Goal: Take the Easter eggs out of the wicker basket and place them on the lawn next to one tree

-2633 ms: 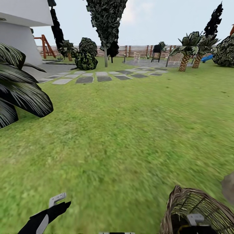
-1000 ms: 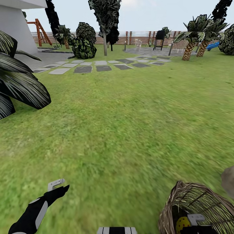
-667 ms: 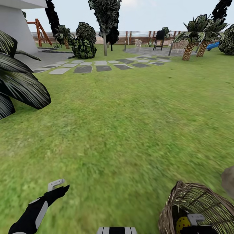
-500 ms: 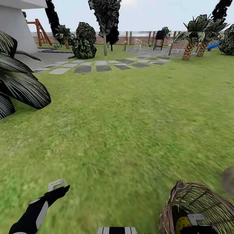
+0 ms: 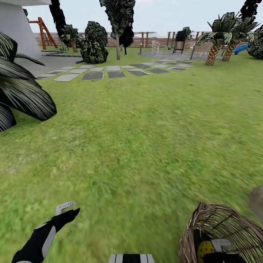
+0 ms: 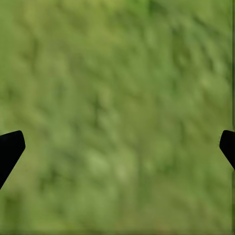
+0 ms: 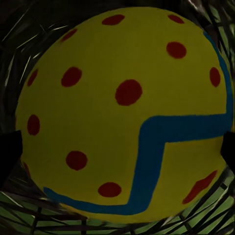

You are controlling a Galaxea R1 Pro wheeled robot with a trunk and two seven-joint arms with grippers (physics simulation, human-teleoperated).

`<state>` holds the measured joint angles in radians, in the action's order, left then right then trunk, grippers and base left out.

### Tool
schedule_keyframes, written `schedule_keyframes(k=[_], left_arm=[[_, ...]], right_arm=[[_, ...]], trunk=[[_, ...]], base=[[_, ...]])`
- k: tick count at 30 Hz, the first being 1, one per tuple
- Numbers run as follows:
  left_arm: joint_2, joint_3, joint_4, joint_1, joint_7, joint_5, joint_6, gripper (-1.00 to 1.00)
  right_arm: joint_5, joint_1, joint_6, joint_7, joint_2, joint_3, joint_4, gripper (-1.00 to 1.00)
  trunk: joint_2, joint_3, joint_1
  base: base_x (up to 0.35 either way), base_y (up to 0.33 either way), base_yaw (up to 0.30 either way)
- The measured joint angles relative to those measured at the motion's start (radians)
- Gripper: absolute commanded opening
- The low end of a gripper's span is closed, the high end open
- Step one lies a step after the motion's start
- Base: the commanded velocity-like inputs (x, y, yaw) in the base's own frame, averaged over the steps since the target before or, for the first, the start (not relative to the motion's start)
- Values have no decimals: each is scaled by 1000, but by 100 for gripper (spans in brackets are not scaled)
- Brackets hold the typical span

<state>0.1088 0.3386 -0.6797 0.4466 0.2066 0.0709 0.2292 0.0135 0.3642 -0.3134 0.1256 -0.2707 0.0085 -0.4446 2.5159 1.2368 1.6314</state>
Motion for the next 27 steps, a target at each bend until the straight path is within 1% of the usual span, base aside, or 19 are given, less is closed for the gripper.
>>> schedule_keyframes(k=[17, 20, 27], left_arm=[[-2, 0, 6, 0, -1, -1, 0, 100], [-11, 0, 8, 0, -2, -1, 0, 100], [-13, 0, 8, 0, -2, -2, 0, 100]], right_arm=[[5, 0, 8, -2, 1, -4, 6, -100], [8, 0, 8, -3, 2, -5, 6, -100], [8, 0, 6, -3, 2, -5, 6, -100]], trunk=[[0, 0, 0], [0, 0, 0], [0, 0, 0]], base=[[0, 0, 0], [0, 0, 0], [0, 0, 0]])
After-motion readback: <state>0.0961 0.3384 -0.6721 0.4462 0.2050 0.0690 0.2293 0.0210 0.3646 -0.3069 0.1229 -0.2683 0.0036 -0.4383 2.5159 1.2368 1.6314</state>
